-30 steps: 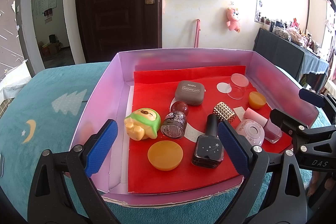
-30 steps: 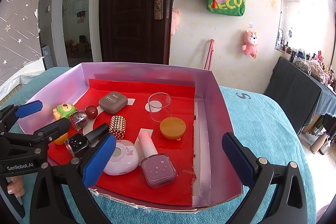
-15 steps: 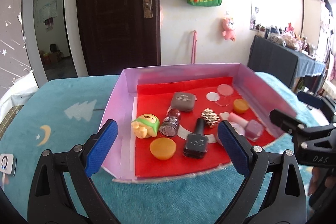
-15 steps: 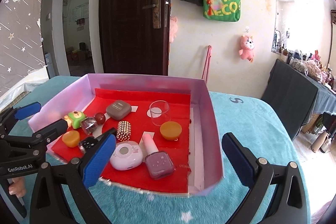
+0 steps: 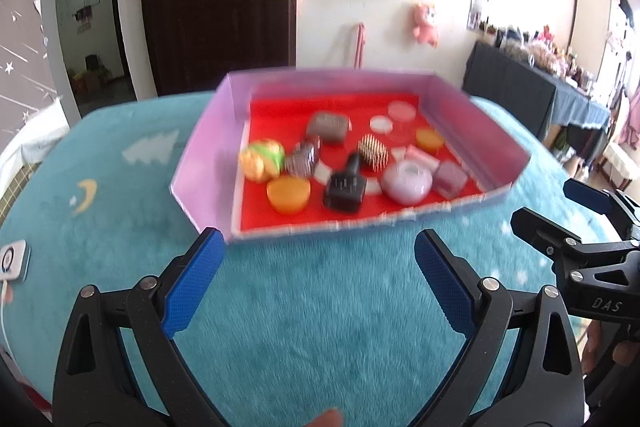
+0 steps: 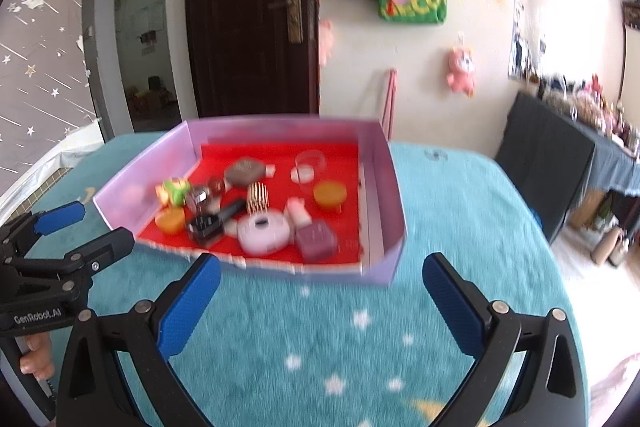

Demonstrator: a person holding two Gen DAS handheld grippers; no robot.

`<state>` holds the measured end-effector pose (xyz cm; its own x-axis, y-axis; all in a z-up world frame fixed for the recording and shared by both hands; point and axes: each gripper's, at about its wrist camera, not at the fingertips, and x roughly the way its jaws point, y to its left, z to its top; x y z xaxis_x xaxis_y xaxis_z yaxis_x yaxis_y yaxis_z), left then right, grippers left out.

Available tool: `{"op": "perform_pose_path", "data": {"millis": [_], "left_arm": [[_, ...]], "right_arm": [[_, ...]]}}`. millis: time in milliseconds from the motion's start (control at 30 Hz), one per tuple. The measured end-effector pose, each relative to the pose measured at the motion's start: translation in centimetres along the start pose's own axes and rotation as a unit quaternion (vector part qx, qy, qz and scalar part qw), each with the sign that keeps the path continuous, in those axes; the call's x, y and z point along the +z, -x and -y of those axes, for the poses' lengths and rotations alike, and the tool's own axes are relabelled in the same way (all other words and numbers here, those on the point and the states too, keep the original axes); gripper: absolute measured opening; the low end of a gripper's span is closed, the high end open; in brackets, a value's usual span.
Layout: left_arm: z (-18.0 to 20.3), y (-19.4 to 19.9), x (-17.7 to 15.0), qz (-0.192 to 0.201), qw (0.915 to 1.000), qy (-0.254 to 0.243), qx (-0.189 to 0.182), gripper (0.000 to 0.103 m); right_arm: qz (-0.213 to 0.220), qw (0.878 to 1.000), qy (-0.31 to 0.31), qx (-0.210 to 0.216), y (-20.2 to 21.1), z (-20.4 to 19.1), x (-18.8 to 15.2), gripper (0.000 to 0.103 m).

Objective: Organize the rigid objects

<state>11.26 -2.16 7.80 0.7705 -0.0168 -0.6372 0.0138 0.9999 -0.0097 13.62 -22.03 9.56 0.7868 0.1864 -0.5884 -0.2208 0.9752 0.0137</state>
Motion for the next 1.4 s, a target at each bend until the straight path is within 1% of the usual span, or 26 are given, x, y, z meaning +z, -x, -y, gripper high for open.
{"op": "perform_pose_path", "data": {"millis": [67, 200, 333, 467, 600, 700, 767, 833, 1133, 1400], "left_arm": [[0.2, -0.5, -0.6, -0.014, 0.9999, 0.0, 0.002, 0.097], [0.2, -1.9, -1.6, -0.045, 0.999, 0.005, 0.007, 0.097], [0.0, -3.2, -2.5, -0.072, 0.9971, 0.009, 0.02, 0.097], [0.3, -4.3, -3.3, -0.094, 0.995, 0.0, 0.035, 0.097], [0.2, -4.6, -3.3, -0.097, 0.9947, 0.001, 0.036, 0.097], [0.2, -4.6, -3.3, -0.099, 0.9945, 0.005, 0.035, 0.098], [0.0, -4.8, -3.2, -0.102, 0.9941, 0.009, 0.036, 0.102], [-0.3, -5.0, -3.0, -0.106, 0.9937, 0.015, 0.033, 0.103], [-0.3, -5.1, -3.1, -0.106, 0.9934, 0.021, 0.037, 0.103], [-0.1, -5.0, -3.2, -0.106, 0.9935, 0.022, 0.036, 0.103]], "right_arm": [[-0.023, 1.0, -0.004, -0.003, -0.6, 0.2, -0.8, 0.103], [-0.055, 0.998, 0.0, -0.013, -1.7, 0.2, -2.4, 0.103], [-0.095, 0.995, -0.006, -0.021, -3.1, 0.4, -3.7, 0.103], [-0.117, 0.992, -0.009, -0.037, -3.8, 0.5, -4.3, 0.103], [-0.138, 0.989, -0.02, -0.046, -4.4, 1.0, -4.5, 0.103], [-0.158, 0.986, -0.027, -0.045, -5.1, 1.3, -4.6, 0.103], [-0.157, 0.986, -0.03, -0.044, -5.1, 1.4, -4.7, 0.103], [-0.157, 0.986, -0.03, -0.046, -5.1, 1.3, -4.8, 0.103], [-0.161, 0.985, -0.027, -0.055, -5.6, 1.0, -4.5, 0.103], [-0.16, 0.985, -0.027, -0.055, -5.5, 0.9, -4.6, 0.103]]}}
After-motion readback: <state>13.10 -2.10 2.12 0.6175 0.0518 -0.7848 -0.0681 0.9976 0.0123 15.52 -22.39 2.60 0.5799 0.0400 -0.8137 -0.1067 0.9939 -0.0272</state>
